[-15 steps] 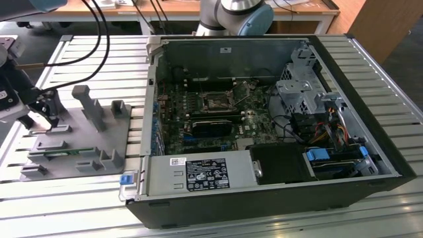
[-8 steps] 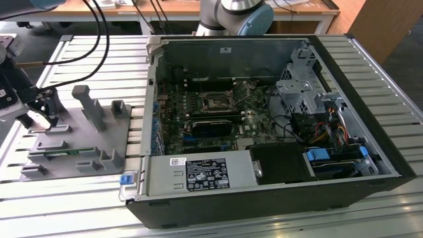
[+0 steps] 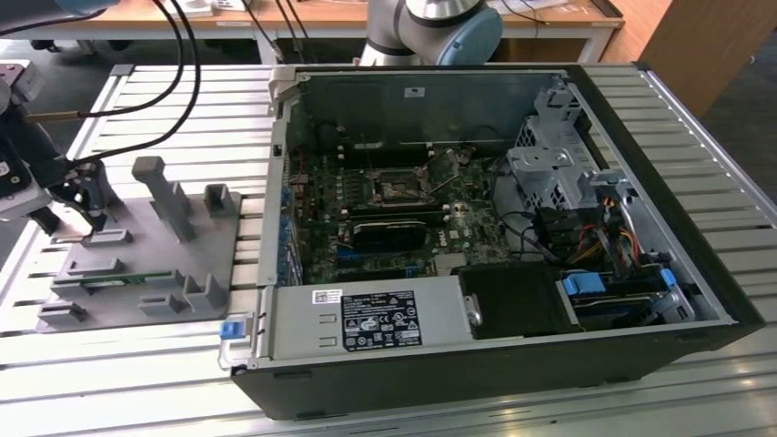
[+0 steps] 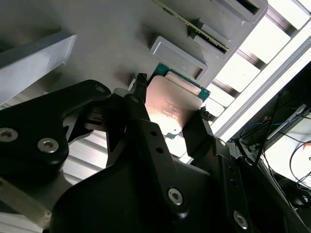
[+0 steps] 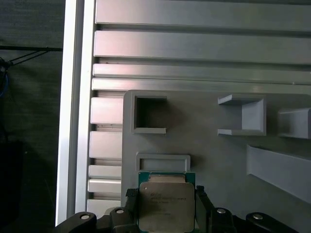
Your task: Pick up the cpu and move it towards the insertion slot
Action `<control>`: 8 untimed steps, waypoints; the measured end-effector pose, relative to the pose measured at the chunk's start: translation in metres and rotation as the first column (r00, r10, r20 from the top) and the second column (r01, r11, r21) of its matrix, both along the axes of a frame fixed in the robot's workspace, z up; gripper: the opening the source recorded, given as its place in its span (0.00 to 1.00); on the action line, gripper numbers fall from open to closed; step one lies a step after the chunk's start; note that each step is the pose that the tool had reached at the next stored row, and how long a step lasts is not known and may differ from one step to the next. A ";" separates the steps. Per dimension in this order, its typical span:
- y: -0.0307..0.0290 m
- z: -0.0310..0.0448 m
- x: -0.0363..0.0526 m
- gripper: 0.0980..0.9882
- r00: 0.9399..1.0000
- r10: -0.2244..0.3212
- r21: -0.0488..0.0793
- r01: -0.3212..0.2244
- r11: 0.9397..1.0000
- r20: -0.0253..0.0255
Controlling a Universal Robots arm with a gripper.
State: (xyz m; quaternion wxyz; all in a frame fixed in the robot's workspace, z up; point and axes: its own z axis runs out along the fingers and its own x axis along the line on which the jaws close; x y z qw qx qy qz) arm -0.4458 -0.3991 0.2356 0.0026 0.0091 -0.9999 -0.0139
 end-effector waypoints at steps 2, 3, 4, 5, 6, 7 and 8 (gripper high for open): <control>0.0000 0.0005 0.0000 0.50 1.000 0.000 0.000 0.000 1.000 0.000; 0.0000 0.0007 0.0000 0.50 1.000 0.000 0.000 0.000 1.000 0.000; 0.0000 0.0009 0.0000 0.50 1.000 0.000 0.000 0.000 1.000 0.000; 0.0001 0.0010 0.0000 0.50 1.000 0.000 0.000 0.000 1.000 0.000; 0.0001 0.0011 0.0000 0.50 1.000 0.000 0.000 0.000 1.000 0.000; 0.0001 0.0014 0.0000 0.50 1.000 0.000 0.000 0.000 1.000 0.000; 0.0001 0.0015 0.0000 0.50 1.000 0.000 0.000 0.000 1.000 0.000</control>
